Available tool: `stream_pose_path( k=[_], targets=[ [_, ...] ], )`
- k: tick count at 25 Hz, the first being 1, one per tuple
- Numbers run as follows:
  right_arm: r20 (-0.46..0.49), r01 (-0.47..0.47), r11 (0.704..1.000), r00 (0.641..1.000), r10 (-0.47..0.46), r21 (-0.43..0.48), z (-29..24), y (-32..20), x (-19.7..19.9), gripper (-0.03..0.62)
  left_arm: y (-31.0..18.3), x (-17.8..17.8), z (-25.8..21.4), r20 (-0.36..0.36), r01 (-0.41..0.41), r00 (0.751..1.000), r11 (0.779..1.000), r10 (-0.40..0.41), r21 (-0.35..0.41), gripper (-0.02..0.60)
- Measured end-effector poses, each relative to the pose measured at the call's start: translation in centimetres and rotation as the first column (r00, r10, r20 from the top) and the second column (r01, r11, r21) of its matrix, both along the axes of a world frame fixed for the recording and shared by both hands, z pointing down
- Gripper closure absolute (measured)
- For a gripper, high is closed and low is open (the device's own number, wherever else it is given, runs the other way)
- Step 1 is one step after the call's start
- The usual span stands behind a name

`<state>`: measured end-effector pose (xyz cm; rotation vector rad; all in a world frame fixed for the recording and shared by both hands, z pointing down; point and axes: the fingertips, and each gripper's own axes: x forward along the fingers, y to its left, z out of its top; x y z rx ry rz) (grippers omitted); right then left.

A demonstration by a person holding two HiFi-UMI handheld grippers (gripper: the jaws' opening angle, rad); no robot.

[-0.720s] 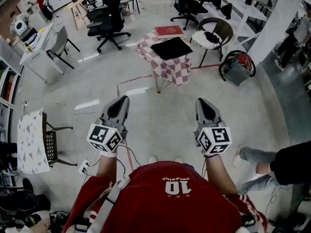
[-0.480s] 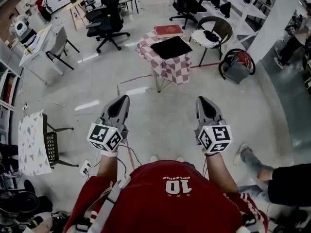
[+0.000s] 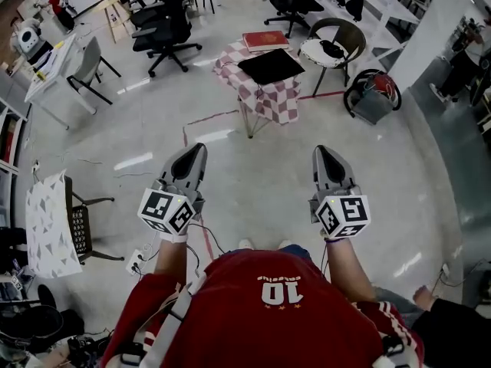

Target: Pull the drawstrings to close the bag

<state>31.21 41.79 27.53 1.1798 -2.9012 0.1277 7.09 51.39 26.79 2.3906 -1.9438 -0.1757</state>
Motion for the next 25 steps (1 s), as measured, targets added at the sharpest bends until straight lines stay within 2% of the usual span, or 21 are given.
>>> stream_pose_path(
  k=[5,10,15,19,22,25],
  targets=[
    [-0.027,0.016,1.000,1.000,-0.016,0.003,0.5,0.6,-1.4,0.580,0.3,-1.3,0.7,-0.010,-0.005,1.000,1.000,0.005,-0.005,0.573],
    [-0.067,0.041,0.999,0.997,-0.039,0.028,0.8,-0.2,-3.0,0.580,-0.5,-3.0,1.7,-0.063,-0.014,0.998,1.000,0.013,-0.007,0.574],
    [-0.031,0.178,0.984,0.984,-0.177,0.001,0.3,-2.7,-6.1,0.580,-3.7,-4.7,1.9,-0.060,-0.002,0.998,1.000,0.001,-0.018,0.574],
    [-0.083,0.204,0.977,0.976,-0.199,0.059,0.7,-6.9,-8.0,0.580,-7.6,-6.1,2.4,-0.054,0.005,0.999,1.000,-0.006,-0.020,0.574],
    [-0.040,0.215,0.973,0.976,-0.213,0.088,0.6,-11.4,-10.0,0.580,-11.9,-7.7,2.5,-0.041,0.011,0.999,1.000,-0.012,-0.024,0.573],
    [0.005,0.266,0.960,0.964,-0.267,0.082,0.7,-16.0,-12.0,0.580,-16.9,-8.8,2.7,-0.024,0.012,1.000,1.000,-0.013,-0.027,0.574]
  ],
)
